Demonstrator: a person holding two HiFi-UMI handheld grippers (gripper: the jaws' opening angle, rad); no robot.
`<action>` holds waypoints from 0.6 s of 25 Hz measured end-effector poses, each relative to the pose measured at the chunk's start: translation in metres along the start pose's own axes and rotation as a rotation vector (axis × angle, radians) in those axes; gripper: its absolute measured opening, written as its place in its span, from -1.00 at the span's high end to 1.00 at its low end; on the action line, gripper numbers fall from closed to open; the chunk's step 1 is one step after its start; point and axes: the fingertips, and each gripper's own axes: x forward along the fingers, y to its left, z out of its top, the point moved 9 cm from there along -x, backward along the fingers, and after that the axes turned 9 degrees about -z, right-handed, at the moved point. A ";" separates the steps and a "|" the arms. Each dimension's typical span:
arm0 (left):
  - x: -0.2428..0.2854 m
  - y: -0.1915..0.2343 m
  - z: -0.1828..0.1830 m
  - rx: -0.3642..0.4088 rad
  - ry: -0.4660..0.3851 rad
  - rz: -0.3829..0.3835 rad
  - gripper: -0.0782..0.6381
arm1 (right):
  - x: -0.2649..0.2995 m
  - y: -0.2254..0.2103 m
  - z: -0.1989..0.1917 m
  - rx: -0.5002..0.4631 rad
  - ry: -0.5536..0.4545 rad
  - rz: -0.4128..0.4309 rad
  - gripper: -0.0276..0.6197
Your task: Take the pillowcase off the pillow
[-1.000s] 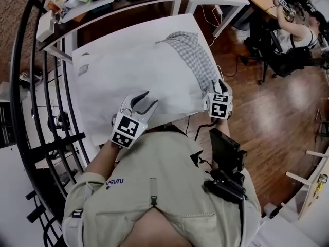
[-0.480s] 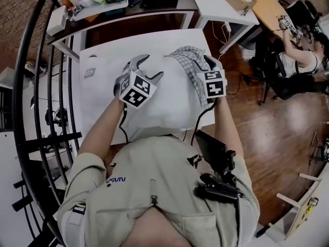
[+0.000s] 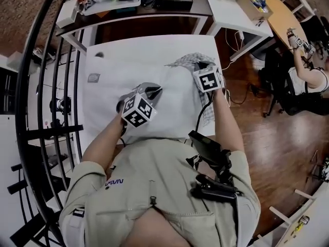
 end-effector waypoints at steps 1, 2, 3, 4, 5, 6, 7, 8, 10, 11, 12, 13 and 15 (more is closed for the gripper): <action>-0.010 -0.001 0.002 -0.022 -0.033 0.011 0.73 | -0.001 -0.009 0.005 -0.006 -0.029 -0.054 0.89; -0.020 -0.002 0.003 -0.041 -0.065 0.024 0.73 | -0.001 -0.019 0.007 0.003 -0.049 -0.102 0.89; -0.029 -0.003 0.005 -0.053 -0.093 0.040 0.73 | 0.001 -0.031 0.009 0.025 -0.060 -0.142 0.89; -0.038 -0.005 0.006 -0.061 -0.118 0.059 0.73 | 0.003 -0.043 0.009 0.049 -0.064 -0.175 0.89; -0.045 -0.005 0.008 -0.066 -0.142 0.080 0.74 | 0.006 -0.055 0.008 0.070 -0.060 -0.207 0.89; -0.051 -0.004 0.012 -0.067 -0.164 0.099 0.74 | 0.010 -0.066 0.005 0.088 -0.050 -0.241 0.89; -0.056 -0.004 0.016 -0.064 -0.182 0.117 0.74 | 0.014 -0.076 0.000 0.106 -0.035 -0.277 0.89; -0.061 -0.003 0.020 -0.061 -0.195 0.131 0.74 | 0.020 -0.086 -0.007 0.126 -0.014 -0.311 0.89; -0.067 -0.004 0.023 -0.067 -0.207 0.150 0.74 | 0.031 -0.102 -0.025 0.161 0.043 -0.365 0.89; -0.068 -0.004 0.023 -0.074 -0.211 0.155 0.74 | 0.038 -0.108 -0.037 0.172 0.081 -0.377 0.89; -0.069 -0.004 0.022 -0.079 -0.213 0.159 0.74 | 0.046 -0.110 -0.051 0.179 0.127 -0.373 0.89; -0.070 -0.003 0.021 -0.083 -0.215 0.161 0.74 | 0.056 -0.109 -0.066 0.182 0.180 -0.349 0.89; -0.069 0.000 0.020 -0.092 -0.219 0.159 0.74 | 0.076 -0.094 -0.099 0.207 0.267 -0.238 0.89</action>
